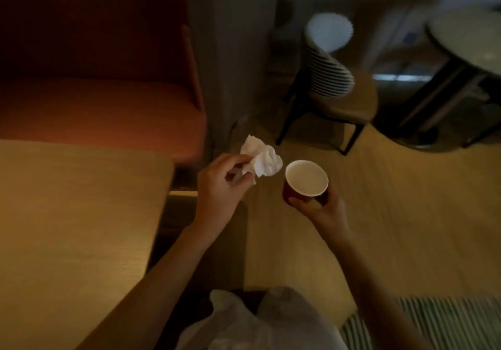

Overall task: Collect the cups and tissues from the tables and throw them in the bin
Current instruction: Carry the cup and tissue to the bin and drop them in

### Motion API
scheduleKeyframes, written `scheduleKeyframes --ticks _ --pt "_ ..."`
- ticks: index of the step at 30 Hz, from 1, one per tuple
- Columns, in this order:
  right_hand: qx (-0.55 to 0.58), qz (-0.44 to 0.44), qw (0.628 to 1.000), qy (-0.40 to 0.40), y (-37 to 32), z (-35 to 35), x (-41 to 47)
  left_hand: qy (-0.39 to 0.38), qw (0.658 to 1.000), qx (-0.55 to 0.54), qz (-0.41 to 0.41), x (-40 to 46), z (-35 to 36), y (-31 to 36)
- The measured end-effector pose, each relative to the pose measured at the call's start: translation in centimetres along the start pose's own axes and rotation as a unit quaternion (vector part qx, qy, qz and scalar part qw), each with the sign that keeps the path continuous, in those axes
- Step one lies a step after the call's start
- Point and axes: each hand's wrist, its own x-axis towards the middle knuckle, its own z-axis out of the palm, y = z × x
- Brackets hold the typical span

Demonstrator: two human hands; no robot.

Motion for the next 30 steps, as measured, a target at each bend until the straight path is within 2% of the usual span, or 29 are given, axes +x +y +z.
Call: scheduleKeyframes --ticks 9,15,21,30 --pt "0.008 0.057 0.981 0.185 5.4 -19.8 -2.4 -0.164 0.983 -0.078 0.023 -1.0 18.8 8.9" --pt "0.000 0.083 0.954 0.287 8.5 -27.3 -1.4 -0.283 0.956 -0.058 0.052 2.2 28.5 11.9" --pt "-0.014 0.089 0.923 0.373 10.0 -33.9 3.5 -0.348 0.927 -0.078 0.113 8.7 39.2 13.9" --pt "-0.043 0.144 0.848 0.509 10.7 -43.2 9.2 -0.480 0.836 -0.112 0.244 18.8 56.4 21.4"
